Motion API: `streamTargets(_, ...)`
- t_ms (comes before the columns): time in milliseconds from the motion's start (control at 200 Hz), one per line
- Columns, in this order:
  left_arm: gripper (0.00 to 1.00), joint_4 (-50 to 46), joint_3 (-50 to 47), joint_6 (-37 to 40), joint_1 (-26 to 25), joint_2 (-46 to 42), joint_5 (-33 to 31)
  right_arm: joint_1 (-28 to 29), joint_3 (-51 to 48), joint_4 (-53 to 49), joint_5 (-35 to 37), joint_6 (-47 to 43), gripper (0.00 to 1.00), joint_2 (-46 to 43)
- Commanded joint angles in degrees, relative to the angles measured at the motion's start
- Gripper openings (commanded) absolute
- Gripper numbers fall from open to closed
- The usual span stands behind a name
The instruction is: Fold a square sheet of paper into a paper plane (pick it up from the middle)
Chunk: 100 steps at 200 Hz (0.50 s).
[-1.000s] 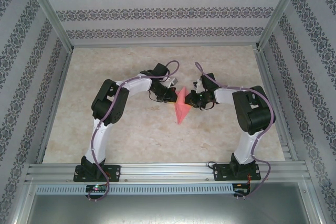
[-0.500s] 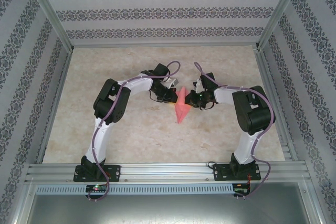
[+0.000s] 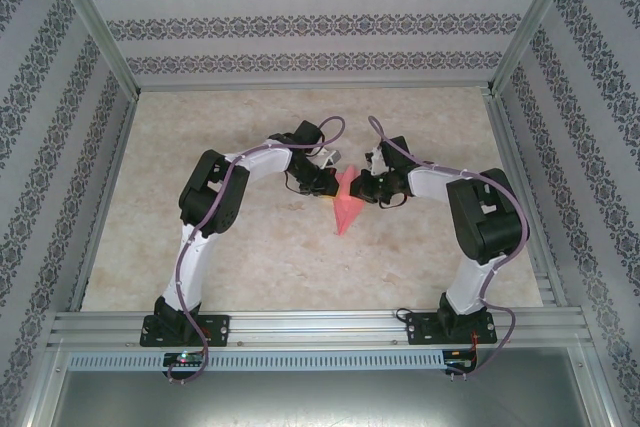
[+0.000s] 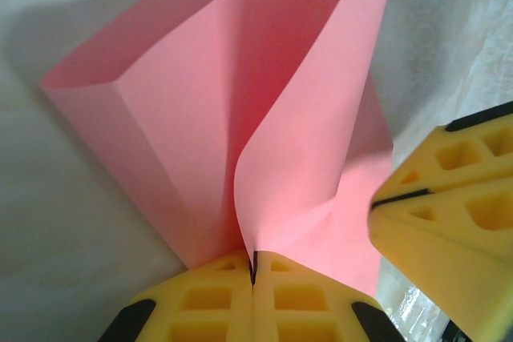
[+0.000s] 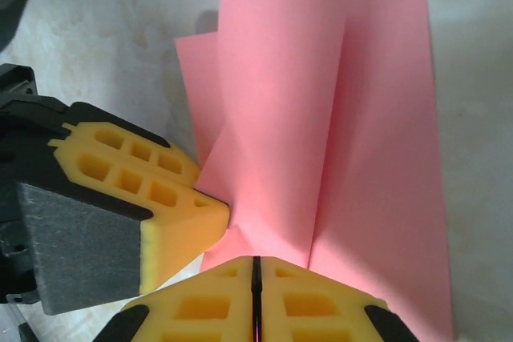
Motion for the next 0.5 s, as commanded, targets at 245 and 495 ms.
streamTargets(245, 0.09, -3.7, -0.4, 1.6, -0.8, 1.2, -1.9, 0.9, 2.2, -0.9, 1.0, -1.4, 0.1, 4.5)
streamTargets(495, 0.1, -2.2, -0.3, -0.1, -0.8, -3.7, 2.0, 0.8, 0.6, -0.1, 0.1, -0.9, 0.11, 1.6)
